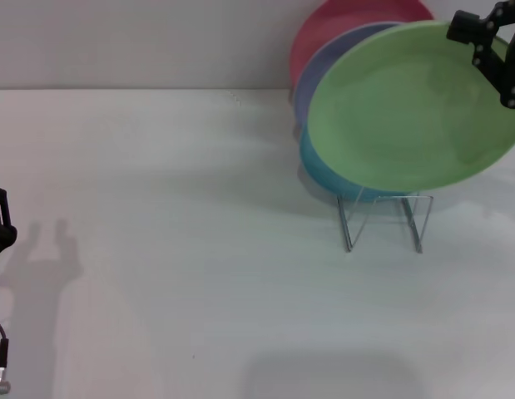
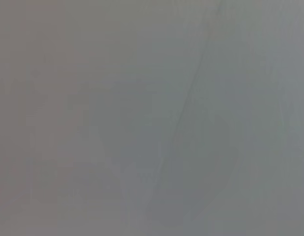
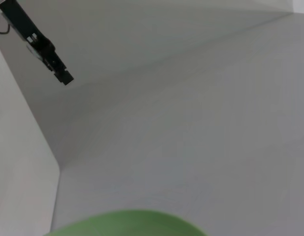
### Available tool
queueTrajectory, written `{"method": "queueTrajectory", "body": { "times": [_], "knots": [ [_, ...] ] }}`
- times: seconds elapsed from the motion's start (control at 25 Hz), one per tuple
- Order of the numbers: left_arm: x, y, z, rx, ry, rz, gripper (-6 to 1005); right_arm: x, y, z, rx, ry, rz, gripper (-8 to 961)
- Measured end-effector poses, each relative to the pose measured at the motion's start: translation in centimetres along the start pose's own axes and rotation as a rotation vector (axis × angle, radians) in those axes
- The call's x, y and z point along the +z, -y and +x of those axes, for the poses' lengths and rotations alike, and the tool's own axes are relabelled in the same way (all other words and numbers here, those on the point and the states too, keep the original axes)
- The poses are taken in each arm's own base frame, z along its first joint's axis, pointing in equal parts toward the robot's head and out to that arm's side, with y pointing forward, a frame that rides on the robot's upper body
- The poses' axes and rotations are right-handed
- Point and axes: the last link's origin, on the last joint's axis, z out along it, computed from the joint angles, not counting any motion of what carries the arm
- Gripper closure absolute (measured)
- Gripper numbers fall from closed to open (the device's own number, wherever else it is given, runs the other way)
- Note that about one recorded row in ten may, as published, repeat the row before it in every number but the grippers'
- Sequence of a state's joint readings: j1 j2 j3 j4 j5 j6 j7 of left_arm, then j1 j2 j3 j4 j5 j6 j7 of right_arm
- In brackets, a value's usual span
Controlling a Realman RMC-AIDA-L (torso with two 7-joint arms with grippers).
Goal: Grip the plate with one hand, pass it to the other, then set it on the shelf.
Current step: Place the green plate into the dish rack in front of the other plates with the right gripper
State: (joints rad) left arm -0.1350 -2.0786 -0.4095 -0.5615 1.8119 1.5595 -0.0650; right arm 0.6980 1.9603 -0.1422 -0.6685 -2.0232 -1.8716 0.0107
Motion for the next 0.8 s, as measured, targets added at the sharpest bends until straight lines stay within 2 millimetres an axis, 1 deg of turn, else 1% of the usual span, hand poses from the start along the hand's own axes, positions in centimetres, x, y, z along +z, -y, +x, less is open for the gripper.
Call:
{"method": "queueTrajectory", "body": {
  "times": [0.24, 0.6, 0.8],
  "knots": [
    [-0.02, -0.29, -0.09, -0.006, 0.005, -0.008, 663, 0.16, -0.53, -0.16, 0.011, -0.004, 0.004, 934],
    [-0.22, -0.38, -0.06, -0.01, 0.005, -0.011, 664, 0.39, -0.79, -0.27, 0.012, -0.006, 0.005, 933],
    [-0.4, -0.29, -0.02, -0.01, 0.004, -0.007, 664, 0.86, -0.83, -0.42, 0.011, -0.015, 0.048, 933]
  ]
}}
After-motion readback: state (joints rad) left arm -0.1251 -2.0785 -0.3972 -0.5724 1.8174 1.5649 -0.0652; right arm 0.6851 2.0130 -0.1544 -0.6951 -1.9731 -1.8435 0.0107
